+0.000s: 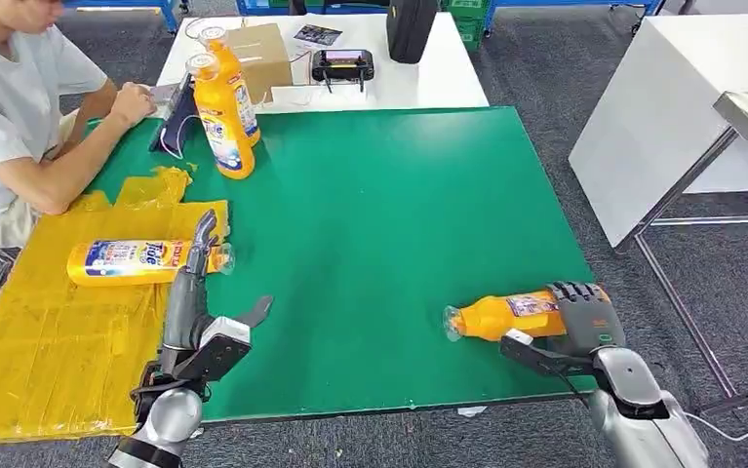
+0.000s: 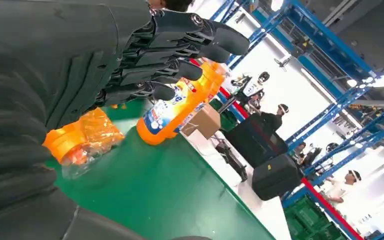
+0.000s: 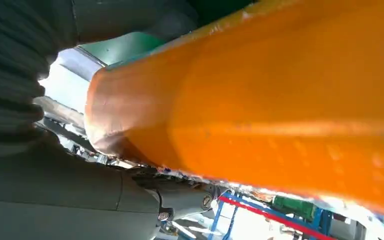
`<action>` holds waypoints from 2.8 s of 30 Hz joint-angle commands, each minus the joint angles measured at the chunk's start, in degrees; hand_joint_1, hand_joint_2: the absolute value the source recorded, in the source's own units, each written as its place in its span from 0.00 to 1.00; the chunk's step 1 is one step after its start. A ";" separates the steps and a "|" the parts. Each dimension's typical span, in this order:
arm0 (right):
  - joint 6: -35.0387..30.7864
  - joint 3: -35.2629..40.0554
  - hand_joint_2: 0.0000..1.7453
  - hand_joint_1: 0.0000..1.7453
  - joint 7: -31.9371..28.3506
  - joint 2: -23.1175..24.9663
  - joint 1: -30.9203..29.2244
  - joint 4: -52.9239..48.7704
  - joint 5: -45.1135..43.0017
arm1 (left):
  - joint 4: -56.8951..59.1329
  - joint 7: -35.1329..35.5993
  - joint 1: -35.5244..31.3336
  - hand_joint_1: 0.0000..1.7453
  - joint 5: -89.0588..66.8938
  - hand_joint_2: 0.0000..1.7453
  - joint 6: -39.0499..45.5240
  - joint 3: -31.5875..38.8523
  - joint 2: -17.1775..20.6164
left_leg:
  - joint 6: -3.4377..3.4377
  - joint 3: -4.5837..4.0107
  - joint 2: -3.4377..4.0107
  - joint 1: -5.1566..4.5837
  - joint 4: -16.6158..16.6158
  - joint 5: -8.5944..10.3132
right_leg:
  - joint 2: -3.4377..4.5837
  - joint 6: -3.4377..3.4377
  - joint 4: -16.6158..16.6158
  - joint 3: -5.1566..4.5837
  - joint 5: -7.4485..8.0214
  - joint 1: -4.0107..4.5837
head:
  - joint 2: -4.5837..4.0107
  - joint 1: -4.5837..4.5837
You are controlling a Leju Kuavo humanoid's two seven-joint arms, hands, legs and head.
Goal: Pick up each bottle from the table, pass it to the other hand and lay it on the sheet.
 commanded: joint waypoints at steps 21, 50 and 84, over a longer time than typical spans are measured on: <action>-23.06 -1.55 1.00 1.00 -15.97 23.59 10.14 -34.49 -38.82 | -2.21 1.17 2.05 0.00 4.51 1.00 -10.80 -7.96 1.21 | -0.23 -0.38 -0.29 0.08 0.02 -0.16 | 0.19 -0.13 0.18 0.20 0.13 0.02 | 0.00 0.00; -6.69 27.64 1.00 1.00 -12.88 26.66 -4.23 -6.86 -36.30 | -1.54 -0.09 -3.94 0.00 9.40 1.00 -13.52 -13.71 0.78 | -0.20 -0.57 -0.15 0.07 -0.04 -0.03 | 0.07 -0.07 0.12 0.03 0.26 0.05 | 0.00 0.00; -6.93 28.66 1.00 1.00 -12.81 27.18 -5.35 -1.70 -35.27 | -1.03 -2.82 -3.84 1.00 15.48 1.00 -16.34 -13.82 0.32 | -0.21 -0.49 -0.36 0.10 -0.04 -0.06 | 0.03 -0.10 0.10 0.10 0.18 0.05 | 0.00 0.00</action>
